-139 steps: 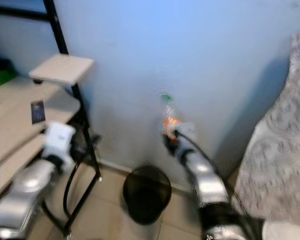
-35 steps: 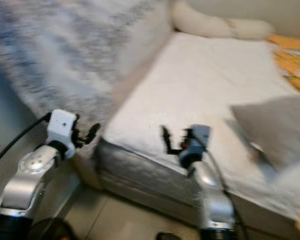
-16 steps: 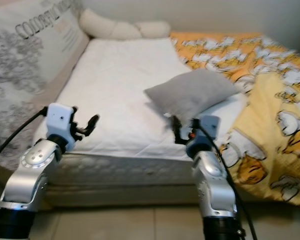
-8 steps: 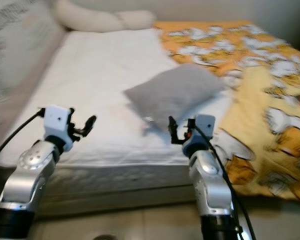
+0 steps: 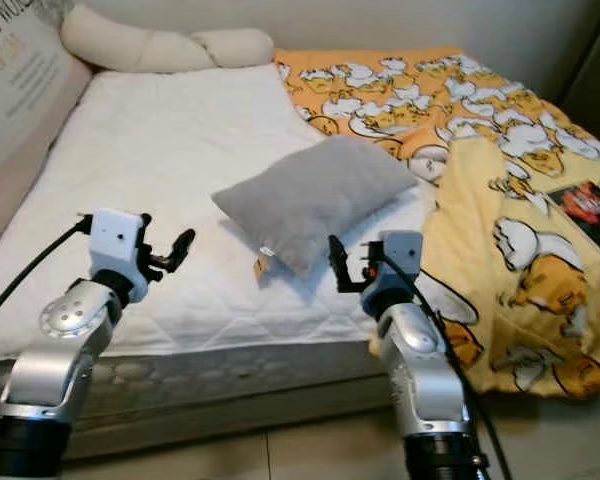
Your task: Clean up the room
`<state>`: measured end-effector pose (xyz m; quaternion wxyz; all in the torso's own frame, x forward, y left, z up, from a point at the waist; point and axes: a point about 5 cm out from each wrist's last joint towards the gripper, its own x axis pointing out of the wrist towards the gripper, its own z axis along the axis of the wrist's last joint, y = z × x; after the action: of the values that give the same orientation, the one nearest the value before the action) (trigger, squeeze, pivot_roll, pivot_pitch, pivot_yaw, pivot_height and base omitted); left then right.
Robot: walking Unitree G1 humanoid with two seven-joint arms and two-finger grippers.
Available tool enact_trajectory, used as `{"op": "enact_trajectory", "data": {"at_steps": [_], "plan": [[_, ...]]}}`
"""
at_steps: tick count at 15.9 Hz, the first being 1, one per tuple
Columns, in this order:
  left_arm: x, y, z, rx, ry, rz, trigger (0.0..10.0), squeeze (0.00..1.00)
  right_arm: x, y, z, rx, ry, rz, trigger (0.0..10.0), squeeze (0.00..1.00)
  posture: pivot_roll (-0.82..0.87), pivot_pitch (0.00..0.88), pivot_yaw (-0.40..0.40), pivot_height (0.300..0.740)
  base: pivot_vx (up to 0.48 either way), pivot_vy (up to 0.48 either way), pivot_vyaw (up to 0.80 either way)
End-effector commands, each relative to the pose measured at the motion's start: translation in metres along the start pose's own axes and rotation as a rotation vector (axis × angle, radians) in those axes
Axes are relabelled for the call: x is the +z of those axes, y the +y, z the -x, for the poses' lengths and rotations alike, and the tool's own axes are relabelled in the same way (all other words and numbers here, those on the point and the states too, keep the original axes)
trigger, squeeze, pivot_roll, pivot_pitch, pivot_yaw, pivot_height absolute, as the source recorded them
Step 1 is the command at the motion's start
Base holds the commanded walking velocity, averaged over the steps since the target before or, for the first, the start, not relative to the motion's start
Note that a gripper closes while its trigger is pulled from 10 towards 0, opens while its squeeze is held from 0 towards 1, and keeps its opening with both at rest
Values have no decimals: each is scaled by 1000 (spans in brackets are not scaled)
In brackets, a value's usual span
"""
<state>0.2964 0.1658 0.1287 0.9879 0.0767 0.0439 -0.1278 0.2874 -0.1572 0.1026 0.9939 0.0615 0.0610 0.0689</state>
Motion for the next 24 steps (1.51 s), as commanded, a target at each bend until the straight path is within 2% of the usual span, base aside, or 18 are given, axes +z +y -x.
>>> {"op": "enact_trajectory", "data": {"at_steps": [1, 6, 24], "plan": [[2, 2, 0, 4, -1, -12, 10000, 0, 4, -2, -1, -9, -21, 16, 10000, 0, 81, 0, 12, 740, 322, 0, 800], [1, 1, 0, 3, 0, -11, 10000, 0, 0, -10, 1, -41, -16, -24, 10000, 0, 84, 0, 11, 740, 324, 0, 0], [-2, 2, 2, 14, 14, 10, 10000, 0, -2, -8, 1, -33, -8, -24, 10000, 0, 84, 0, 12, 740, 325, 0, 0]]}}
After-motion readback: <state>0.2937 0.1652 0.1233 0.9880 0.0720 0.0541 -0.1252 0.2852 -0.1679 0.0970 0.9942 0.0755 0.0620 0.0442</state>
